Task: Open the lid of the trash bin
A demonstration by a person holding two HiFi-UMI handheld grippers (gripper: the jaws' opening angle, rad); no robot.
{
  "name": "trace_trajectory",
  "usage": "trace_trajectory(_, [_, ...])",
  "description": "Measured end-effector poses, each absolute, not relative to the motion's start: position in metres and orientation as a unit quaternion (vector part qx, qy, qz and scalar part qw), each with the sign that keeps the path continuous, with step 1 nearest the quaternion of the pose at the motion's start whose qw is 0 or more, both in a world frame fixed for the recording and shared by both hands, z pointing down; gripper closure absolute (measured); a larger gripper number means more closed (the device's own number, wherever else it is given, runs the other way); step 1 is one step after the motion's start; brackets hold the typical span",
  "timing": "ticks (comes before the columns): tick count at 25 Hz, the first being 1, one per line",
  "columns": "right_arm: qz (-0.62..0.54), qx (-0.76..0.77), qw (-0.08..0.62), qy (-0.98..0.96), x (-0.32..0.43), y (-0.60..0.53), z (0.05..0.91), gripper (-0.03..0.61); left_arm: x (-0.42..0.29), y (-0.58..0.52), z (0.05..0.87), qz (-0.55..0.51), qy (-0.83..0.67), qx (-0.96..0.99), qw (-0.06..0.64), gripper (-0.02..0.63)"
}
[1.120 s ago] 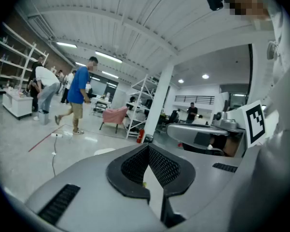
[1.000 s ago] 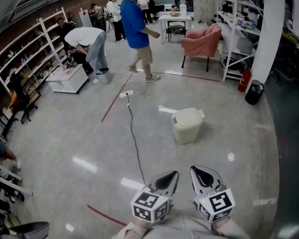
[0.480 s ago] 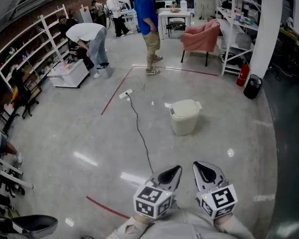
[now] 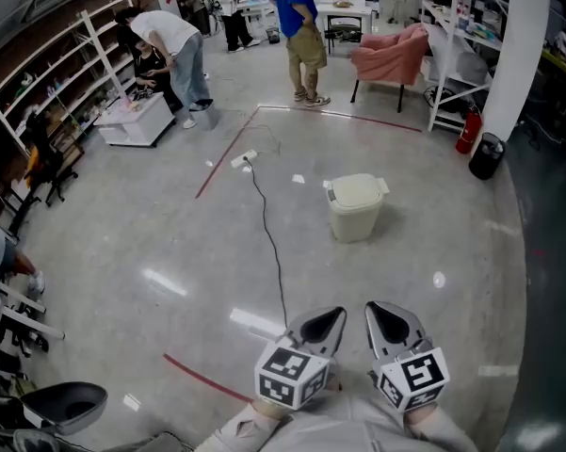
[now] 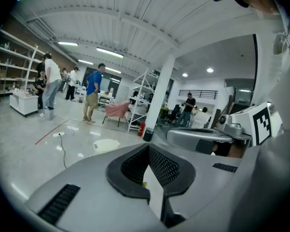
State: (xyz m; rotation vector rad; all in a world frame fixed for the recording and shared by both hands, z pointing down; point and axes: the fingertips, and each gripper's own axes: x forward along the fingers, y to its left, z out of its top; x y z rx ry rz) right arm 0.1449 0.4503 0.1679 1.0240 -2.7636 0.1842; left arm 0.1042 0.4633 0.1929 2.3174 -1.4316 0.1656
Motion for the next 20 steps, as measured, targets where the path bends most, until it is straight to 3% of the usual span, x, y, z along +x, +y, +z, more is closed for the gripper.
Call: trace_trajectory(20, [0.071, 0.354, 0.107, -0.926, 0.087, 0.331, 0.180, 0.580, 0.043, 0.337, 0.206, 0.064, -0.503, 0.834, 0.216, 0.609])
